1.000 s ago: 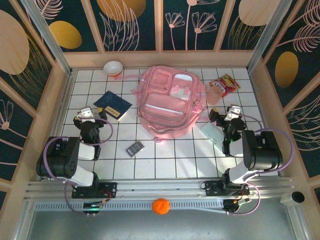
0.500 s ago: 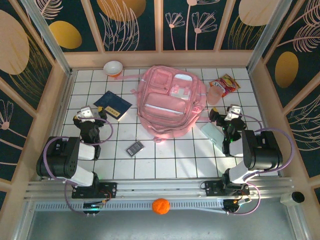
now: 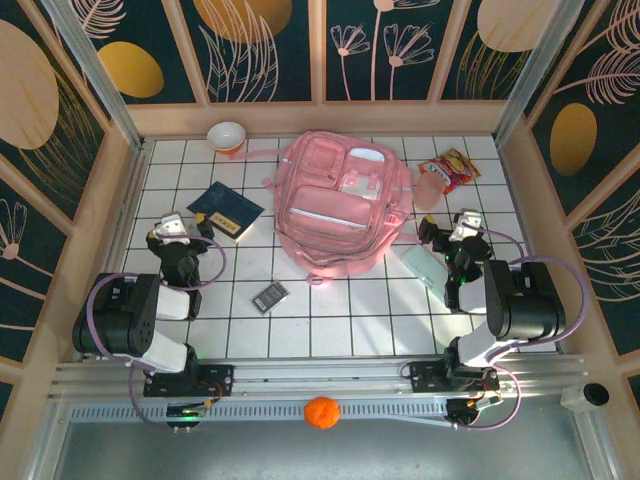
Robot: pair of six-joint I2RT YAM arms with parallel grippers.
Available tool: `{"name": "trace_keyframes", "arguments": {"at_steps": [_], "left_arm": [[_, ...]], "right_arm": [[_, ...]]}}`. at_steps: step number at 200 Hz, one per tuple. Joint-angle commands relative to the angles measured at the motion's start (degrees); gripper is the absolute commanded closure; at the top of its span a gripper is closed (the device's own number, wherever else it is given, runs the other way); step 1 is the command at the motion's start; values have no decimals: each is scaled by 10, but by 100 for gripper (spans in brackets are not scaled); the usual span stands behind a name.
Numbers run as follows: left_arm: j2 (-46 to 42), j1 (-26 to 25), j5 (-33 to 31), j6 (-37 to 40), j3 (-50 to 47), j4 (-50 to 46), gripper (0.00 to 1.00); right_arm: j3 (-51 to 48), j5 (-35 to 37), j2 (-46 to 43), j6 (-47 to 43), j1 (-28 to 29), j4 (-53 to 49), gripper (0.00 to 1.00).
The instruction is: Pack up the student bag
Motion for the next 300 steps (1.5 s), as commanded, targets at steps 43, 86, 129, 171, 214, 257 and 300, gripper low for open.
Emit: {"name": "trace_keyframes", "arguments": {"at_steps": [43,86,129,171,214,257,300], "left_arm": [[-118,-7,108,41,145,-278,14],[-115,-70,160,-29,347,-560,26],[26,-143,231,-164,504,-733,32],[106,-156,294,-249,495,-698,36],[184,-179,316,-263,493,-683,44],[208,-198,333,-273,473,-663,69],[139,-203,307,-283,383,-659,90]], "right_arm": [[124,-15,-124,47,-17,-278,1],[371,-97,-159,153,-22,-685,1],[436,-79,-135,285,99,-866,2],[361,-77,-96,441,205,-794,27],[362,-82,-9,460,243,-750,36],[358,-85,43,455,248,-724,42],[328,-84,31,460,279,-706,44]]}}
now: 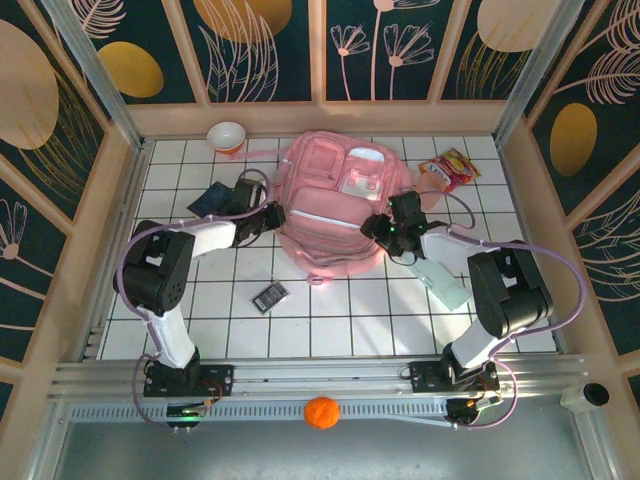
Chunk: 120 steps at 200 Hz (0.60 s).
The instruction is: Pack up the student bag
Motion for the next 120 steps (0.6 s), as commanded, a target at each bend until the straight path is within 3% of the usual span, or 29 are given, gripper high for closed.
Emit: {"name": "trace_keyframes", "arguments": {"at_steps": [1,46,86,120], "left_arm": [[-43,-12,6,-12,-58,-23,90],[-131,-13,1,-26,-153,-20,89],[-195,-15,-6,-13,-176,-56,84],[-286,-16,-66,27,-156,-134,64]], "right_arm": [[-27,-2,-5,12,28,32,44],[-81,6,-50,47,70,70,44],[-87,42,-109,44,84,28,41],[-74,111,-205,23,84,-45,36]]}}
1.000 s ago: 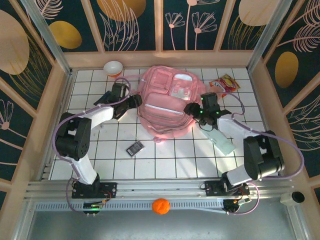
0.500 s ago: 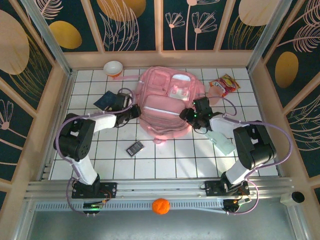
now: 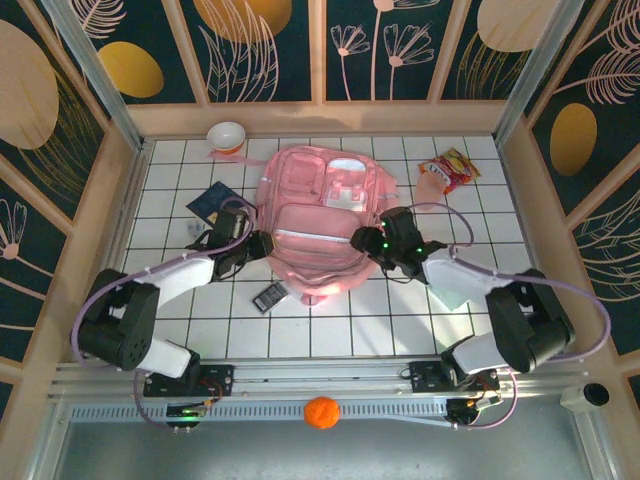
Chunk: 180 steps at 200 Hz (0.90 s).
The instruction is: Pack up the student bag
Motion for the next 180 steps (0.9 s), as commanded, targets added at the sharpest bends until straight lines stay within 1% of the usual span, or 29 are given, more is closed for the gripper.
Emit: {"name": "trace_keyframes", "arguments": {"at_steps": [1,10,14,17,25,47,63,72,83,96,101,124,136,156,166,180], "left_arm": [[-66,-2,-40,35,16,-68,64],[-86,-2,-47,67,27,-77,59],[-93,-2,-47,84,33,-79,56],[-99,-2,-47,92,39,-80,51],[-107,-3,-44,137,54,-84,47],[-104,-5,-39,252,111,-103,47],[-84,-7,-28,332,159,-120,46],[-70,-10,-17,374,173,-129,45],[-46,-17,-1,430,213,-147,42],[-13,-29,3,490,248,-180,42],[0,-36,7,512,262,-195,42],[57,-64,38,624,308,-254,43],[76,-74,60,666,321,-276,43],[92,-78,135,759,316,-292,45],[93,-81,164,808,302,-285,44],[94,-87,188,845,280,-258,44]], "right_arm": [[7,65,-72,-11,3,-63,36],[9,72,-106,-25,3,-78,35],[9,74,-120,-31,3,-83,34],[8,74,-130,-37,2,-85,34],[6,74,-157,-51,-1,-90,33],[-9,74,-225,-103,-4,-70,30],[-19,74,-265,-136,-5,-56,30],[-24,86,-282,-153,-5,-50,29],[-32,81,-304,-179,-5,-38,29],[-45,80,-324,-205,-5,-17,29],[-51,62,-331,-211,-5,-9,29],[-67,53,-351,-217,-5,-1,27],[-71,47,-358,-217,-5,-3,26],[-84,44,-373,-216,-5,-12,25],[-92,42,-383,-216,-5,-11,25],[-101,39,-398,-212,-5,-9,25]]}}
